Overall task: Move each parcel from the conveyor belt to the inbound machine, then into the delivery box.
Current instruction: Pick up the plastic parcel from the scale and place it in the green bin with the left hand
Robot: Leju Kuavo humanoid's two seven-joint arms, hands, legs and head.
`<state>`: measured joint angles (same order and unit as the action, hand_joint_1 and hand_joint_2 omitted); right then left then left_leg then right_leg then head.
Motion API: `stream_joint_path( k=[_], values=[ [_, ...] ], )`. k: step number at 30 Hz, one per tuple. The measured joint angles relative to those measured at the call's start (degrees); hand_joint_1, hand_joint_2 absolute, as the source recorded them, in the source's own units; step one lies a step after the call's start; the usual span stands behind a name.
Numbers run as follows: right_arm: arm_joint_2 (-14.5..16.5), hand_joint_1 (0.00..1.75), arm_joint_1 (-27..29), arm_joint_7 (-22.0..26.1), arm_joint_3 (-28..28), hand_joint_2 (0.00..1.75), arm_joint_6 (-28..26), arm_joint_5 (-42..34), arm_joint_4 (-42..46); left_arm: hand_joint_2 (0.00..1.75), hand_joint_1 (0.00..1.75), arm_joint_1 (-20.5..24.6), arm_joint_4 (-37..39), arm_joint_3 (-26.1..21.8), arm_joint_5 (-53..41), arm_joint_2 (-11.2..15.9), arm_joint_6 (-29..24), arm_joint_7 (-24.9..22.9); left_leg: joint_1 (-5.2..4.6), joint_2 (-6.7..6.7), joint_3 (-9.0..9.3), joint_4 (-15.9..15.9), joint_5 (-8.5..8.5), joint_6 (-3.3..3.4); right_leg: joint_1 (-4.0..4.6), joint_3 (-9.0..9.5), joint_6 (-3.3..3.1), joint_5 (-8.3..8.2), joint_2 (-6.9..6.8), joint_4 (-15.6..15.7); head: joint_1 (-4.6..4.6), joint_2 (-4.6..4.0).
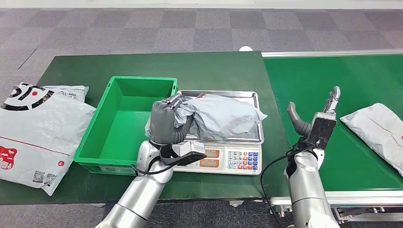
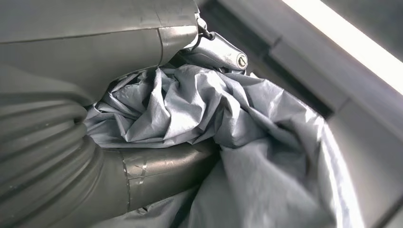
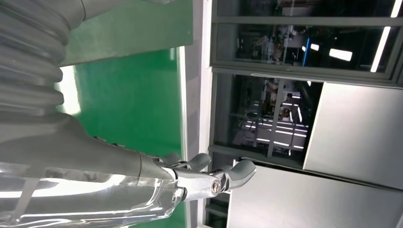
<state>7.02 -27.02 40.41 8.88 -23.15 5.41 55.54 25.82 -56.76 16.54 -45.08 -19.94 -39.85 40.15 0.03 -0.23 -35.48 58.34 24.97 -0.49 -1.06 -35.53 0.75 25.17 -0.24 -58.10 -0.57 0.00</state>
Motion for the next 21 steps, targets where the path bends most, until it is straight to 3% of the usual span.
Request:
stream_joint_path(
  k=[3, 6, 12, 16, 21],
  values=[
    [-0.3, 0.0, 0.1, 0.0, 0.0, 1.75, 0.0, -0.2, 0.0, 1.75, 1.75, -1.0, -5.4, -3.6, -4.2, 0.1, 0.0, 0.0, 0.01, 0.02, 0.0, 0.0, 0.02, -0.02, 0.01, -0.02, -0.01, 0.02, 0.03, 0.0, 0.0, 0.0],
    [-0.6, 0.0, 0.2, 0.0, 0.0, 1.75, -0.2, 0.1, 0.0, 1.75, 1.75, -0.9, -6.7, -10.7, -9.6, 0.3, 0.0, -0.6, 0.02, 0.06, 0.03, 0.0, 0.02, -0.03, 0.02, -0.02, -0.01, 0.04, 0.06, 0.0, 0.0, 0.0],
    [-1.5, 0.0, 1.2, 0.0, 0.0, 1.75, -0.6, 0.3, 0.7, 1.75, 1.75, 0.7, 2.4, -25.6, -9.8, 2.8, 0.0, -6.3, 0.06, 0.15, 0.08, 0.0, -0.04, -0.08, 0.05, -0.02, -0.06, 0.0, 0.13, 0.0, 0.0, 0.0],
    [-1.9, 0.0, 2.3, 0.0, 0.0, 1.75, -0.2, 0.6, 1.6, 1.75, 1.75, 0.5, 8.0, -30.0, -8.0, 4.6, 0.0, -7.3, 0.06, 0.11, 0.06, 0.0, -0.03, -0.08, 0.04, -0.02, -0.05, 0.0, 0.12, 0.0, 0.0, 0.0],
    [-1.9, 0.0, 2.8, 0.0, 0.0, 1.75, 0.1, 0.6, 2.1, 1.75, 1.75, 0.9, 10.8, -31.8, -7.9, 5.3, -0.1, -7.5, 0.01, -0.03, 0.06, 0.0, 0.03, -0.02, -0.01, 0.06, 0.04, 0.09, -0.02, 0.0, 0.01, 0.0]
  ],
)
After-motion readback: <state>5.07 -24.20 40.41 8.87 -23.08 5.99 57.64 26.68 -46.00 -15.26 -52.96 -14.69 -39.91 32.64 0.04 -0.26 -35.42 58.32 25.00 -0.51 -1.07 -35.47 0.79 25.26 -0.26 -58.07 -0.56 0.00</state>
